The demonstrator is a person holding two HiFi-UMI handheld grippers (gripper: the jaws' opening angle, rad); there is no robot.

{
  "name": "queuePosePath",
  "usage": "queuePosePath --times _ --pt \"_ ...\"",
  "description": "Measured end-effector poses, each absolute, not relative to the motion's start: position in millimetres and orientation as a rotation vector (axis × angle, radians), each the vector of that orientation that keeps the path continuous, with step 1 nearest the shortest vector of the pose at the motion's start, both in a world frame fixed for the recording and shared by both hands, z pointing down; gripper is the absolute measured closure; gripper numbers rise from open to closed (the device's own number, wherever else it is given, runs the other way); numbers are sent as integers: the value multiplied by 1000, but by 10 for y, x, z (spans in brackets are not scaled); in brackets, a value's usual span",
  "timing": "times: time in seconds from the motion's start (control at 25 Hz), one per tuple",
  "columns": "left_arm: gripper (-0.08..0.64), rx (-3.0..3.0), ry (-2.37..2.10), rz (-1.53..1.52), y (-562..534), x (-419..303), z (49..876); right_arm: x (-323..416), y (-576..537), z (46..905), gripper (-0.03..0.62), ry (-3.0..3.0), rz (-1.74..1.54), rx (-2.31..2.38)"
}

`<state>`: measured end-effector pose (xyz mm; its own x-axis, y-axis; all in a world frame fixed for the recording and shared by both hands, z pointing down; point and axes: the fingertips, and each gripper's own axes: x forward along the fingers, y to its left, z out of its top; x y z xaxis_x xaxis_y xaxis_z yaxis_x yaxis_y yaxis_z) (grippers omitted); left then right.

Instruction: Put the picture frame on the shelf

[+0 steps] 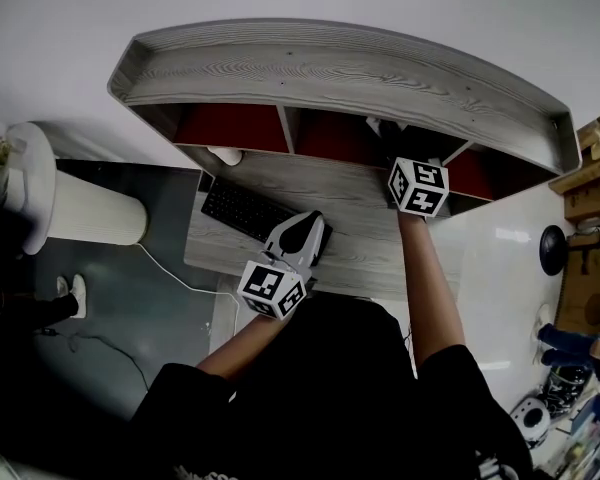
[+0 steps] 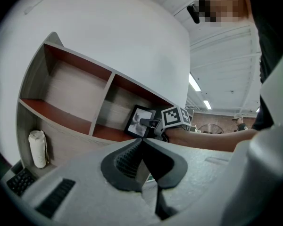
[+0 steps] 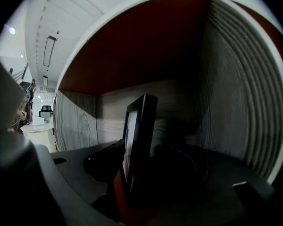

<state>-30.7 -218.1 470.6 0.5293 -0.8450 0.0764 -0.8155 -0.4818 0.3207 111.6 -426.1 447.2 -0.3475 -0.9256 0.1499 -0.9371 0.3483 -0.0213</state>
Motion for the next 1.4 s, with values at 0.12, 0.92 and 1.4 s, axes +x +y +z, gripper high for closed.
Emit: queuePosePath --times 0.12,0.92,1.4 --pt "543 2450 -1380 -135 -2191 -298 4716 1137 -4168 4409 353 -2520 108 1758" --pt "543 2463 -1364 -132 -2165 -204 4731 1261 -4210 4365 489 -2399 41 1874" --pt "543 2451 -1400 -143 -2120 -287 4706 1252 -4515 4380 489 -2502 234 1846"
